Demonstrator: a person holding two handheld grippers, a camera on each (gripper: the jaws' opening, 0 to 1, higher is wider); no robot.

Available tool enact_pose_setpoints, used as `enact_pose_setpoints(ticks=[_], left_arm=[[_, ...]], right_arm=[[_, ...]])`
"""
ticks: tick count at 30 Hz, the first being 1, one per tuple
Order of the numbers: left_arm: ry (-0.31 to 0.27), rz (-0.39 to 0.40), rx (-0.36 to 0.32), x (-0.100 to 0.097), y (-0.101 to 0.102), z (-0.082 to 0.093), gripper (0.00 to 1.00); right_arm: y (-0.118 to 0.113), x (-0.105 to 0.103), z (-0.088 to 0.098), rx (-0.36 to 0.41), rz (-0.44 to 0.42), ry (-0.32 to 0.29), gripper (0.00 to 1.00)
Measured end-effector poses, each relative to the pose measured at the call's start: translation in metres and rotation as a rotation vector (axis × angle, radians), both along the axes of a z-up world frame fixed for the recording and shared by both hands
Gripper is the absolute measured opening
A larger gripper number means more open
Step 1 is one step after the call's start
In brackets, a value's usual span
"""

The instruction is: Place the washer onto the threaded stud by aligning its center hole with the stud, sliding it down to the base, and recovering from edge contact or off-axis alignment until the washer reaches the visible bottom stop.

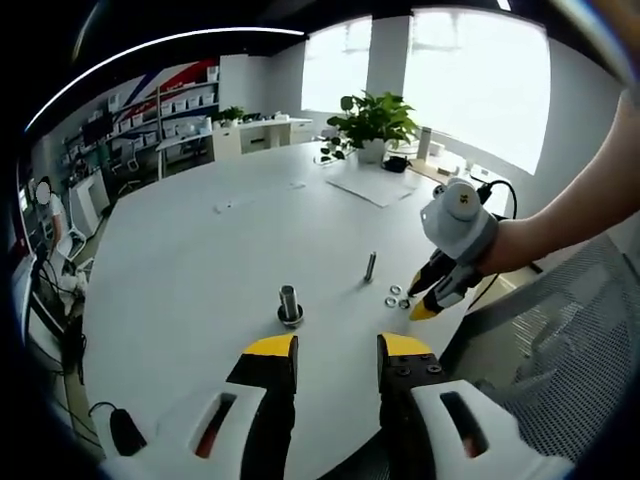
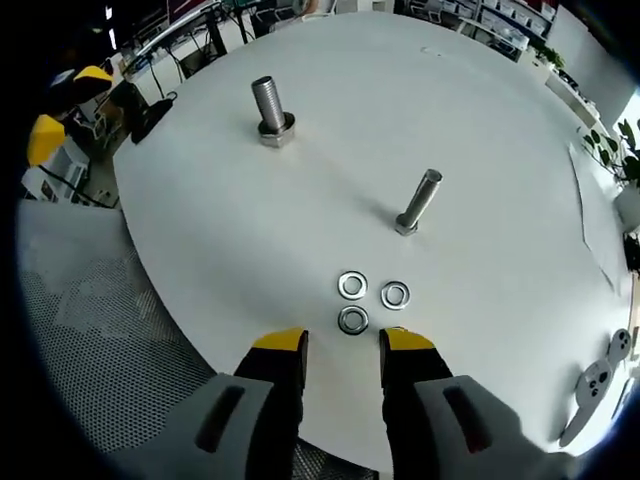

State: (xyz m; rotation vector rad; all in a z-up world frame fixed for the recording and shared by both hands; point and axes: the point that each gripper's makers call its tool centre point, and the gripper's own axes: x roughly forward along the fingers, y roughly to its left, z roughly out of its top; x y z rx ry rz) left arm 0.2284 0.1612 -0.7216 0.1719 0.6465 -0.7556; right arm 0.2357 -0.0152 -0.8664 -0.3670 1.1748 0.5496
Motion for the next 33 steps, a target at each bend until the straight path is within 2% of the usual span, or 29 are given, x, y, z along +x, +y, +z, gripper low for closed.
enact_pose_setpoints(ticks=[9, 18, 33], left_arm=[[0.018, -0.016, 0.013, -0.004, -0.002, -0.005, 0.31], [0.125, -0.016, 0.069, -0.015, 0.004, -0.029, 0.31], [0.139, -0.012, 0.077, -0.016, 0.007, -0.031, 0.31]], right_arm=[[0.002, 0.001, -0.002, -0.020, 0.029, 0.002, 0.31], [0.002, 0.004, -0.002, -0.028, 0.024, 0.014, 0.31], [0.003, 0.004, -0.002, -0.036, 0.029, 0.024, 0.31]])
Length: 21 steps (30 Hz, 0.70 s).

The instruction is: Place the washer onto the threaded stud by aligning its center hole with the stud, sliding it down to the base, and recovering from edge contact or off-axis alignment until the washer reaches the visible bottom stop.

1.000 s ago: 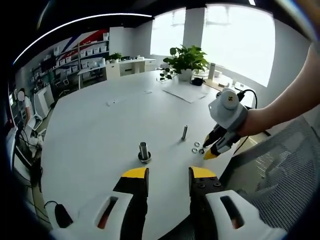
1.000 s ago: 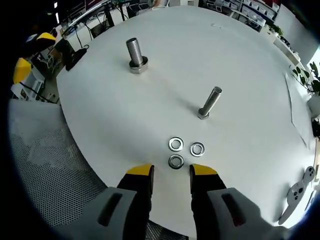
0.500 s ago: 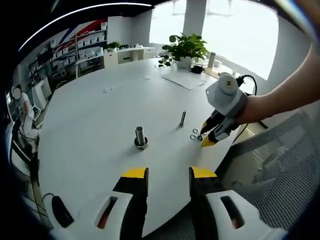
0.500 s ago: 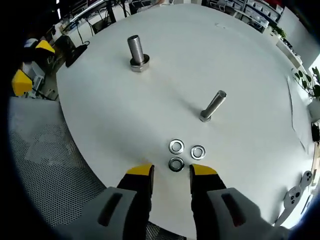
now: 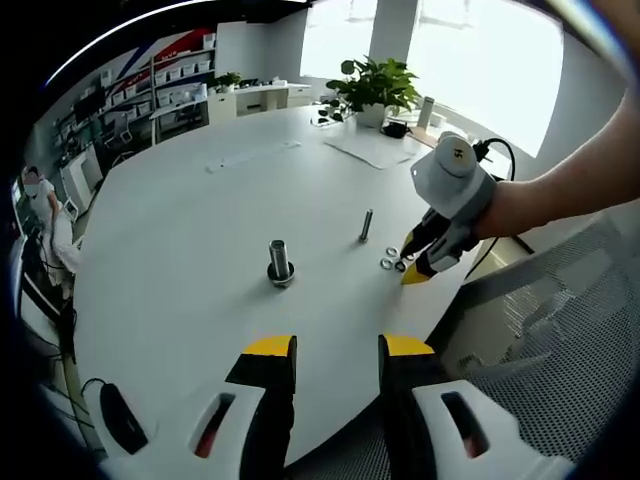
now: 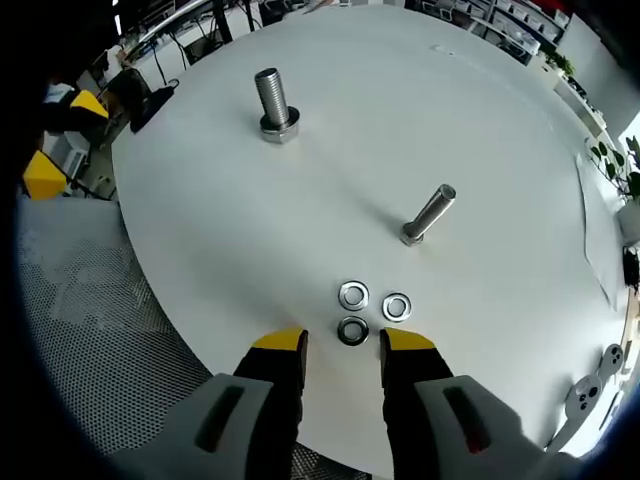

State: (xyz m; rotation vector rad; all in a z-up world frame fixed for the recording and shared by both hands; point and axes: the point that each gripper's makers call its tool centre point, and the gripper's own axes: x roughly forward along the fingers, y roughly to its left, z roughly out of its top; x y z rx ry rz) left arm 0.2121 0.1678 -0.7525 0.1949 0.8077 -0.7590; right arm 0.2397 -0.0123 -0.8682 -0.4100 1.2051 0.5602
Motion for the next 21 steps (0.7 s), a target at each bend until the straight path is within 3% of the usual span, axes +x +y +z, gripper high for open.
enact_pose_setpoints(ticks=[13, 21], left_arm=[[0.007, -0.011, 0.021, -0.0029, 0.0006, -0.0032, 0.31], [0.007, -0.002, 0.013, -0.0008, 0.0012, -0.0036, 0.31]], right_arm=[[0.0031, 0.0009, 0.0016, 0.017, 0.038, -0.007, 0.33], [-0.0001, 0.0029, 0.0012, 0.024, 0.062, -0.030, 0.28]])
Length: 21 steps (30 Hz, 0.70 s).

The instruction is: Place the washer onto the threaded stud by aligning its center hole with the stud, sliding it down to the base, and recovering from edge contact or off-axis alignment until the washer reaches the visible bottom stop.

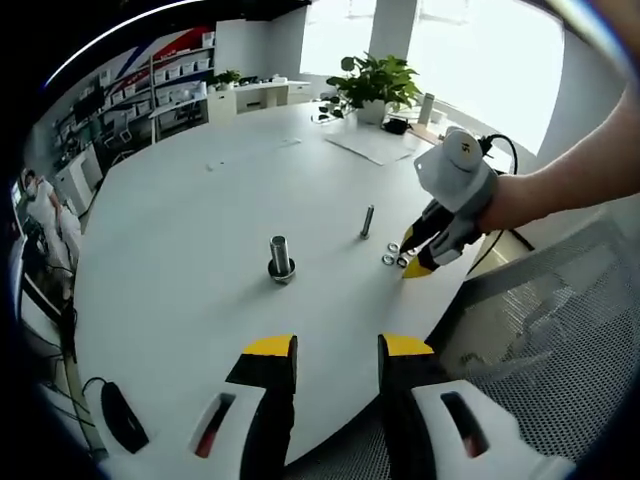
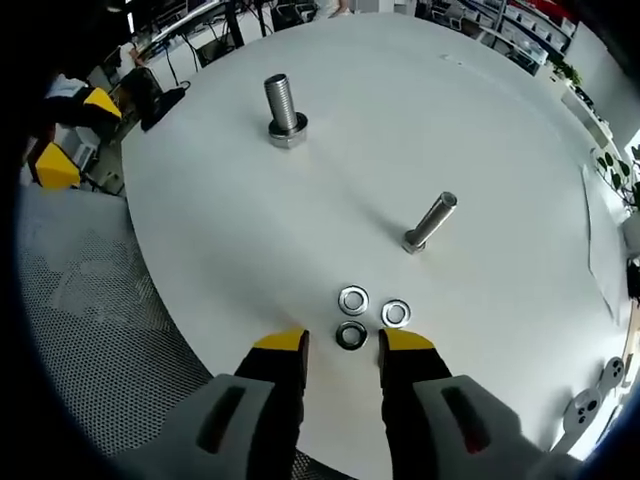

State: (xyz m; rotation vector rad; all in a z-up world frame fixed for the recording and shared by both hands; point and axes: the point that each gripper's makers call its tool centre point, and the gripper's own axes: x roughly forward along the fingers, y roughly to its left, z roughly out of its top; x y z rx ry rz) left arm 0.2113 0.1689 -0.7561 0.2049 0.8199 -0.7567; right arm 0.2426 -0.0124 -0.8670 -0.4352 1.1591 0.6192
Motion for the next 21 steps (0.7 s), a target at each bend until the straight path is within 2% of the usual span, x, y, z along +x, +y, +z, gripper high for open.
enact_pose_setpoints(ticks=[7, 11, 13, 14, 16, 21], left_arm=[[-0.001, -0.003, 0.004, -0.0002, 0.0006, 0.0000, 0.31], [0.001, 0.003, 0.001, 0.0002, 0.0016, 0.0001, 0.31], [0.002, 0.002, 0.002, -0.0001, 0.0017, -0.0002, 0.31], [0.001, 0.002, 0.002, -0.0002, 0.0017, -0.0001, 0.31], [0.002, 0.001, 0.004, -0.0002, 0.0016, -0.0004, 0.31], [0.002, 0.005, 0.003, 0.0005, 0.0021, -0.0003, 0.31]], right_arm=[[0.0034, 0.0019, 0.0000, 0.001, 0.036, 0.001, 0.24], [0.0024, 0.0035, -0.0012, -0.029, 0.045, 0.050, 0.21], [0.0010, -0.0006, -0.0005, -0.061, 0.087, 0.084, 0.21], [0.0005, -0.0008, -0.0017, -0.084, 0.141, 0.084, 0.21], [0.0007, -0.0022, -0.0019, -0.098, 0.176, 0.088, 0.21], [-0.0003, -0.0003, -0.0019, -0.098, 0.143, 0.097, 0.20]])
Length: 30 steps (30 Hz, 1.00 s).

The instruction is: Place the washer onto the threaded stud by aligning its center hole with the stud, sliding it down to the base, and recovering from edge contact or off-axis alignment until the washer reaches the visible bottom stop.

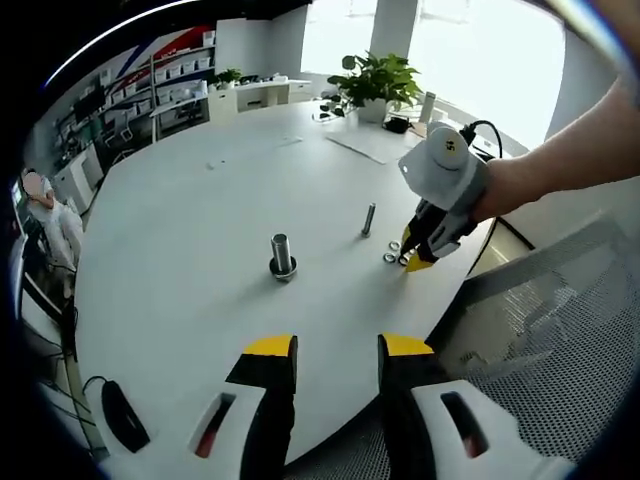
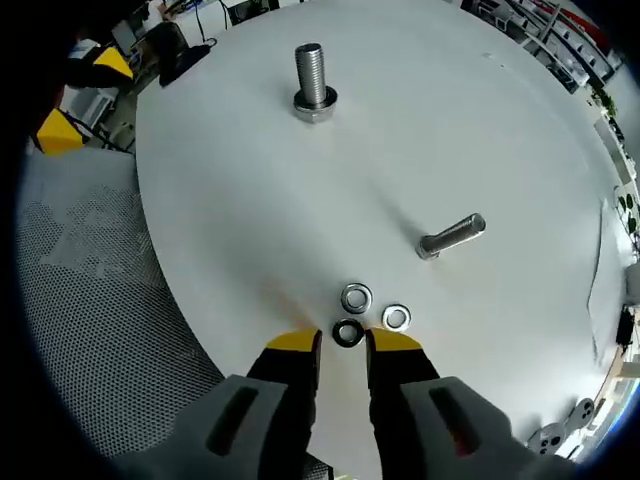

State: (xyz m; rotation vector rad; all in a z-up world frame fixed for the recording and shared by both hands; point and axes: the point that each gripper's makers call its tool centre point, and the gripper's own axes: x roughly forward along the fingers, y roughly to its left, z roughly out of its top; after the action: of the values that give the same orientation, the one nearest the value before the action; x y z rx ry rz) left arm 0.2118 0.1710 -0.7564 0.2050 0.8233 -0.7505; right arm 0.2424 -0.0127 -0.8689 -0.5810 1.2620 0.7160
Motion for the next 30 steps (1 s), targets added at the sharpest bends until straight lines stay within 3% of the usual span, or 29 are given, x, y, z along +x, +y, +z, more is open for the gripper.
enact_pose_setpoints(ticks=[11, 30], left_arm=[[0.014, 0.009, 0.007, 0.000, 0.002, -0.003, 0.31], [0.073, 0.051, 0.045, -0.003, 0.014, -0.015, 0.31]], right_arm=[[0.000, 0.001, -0.001, -0.068, 0.079, 0.029, 0.16], [-0.002, 0.002, -0.003, -0.087, 0.087, 0.037, 0.14]])
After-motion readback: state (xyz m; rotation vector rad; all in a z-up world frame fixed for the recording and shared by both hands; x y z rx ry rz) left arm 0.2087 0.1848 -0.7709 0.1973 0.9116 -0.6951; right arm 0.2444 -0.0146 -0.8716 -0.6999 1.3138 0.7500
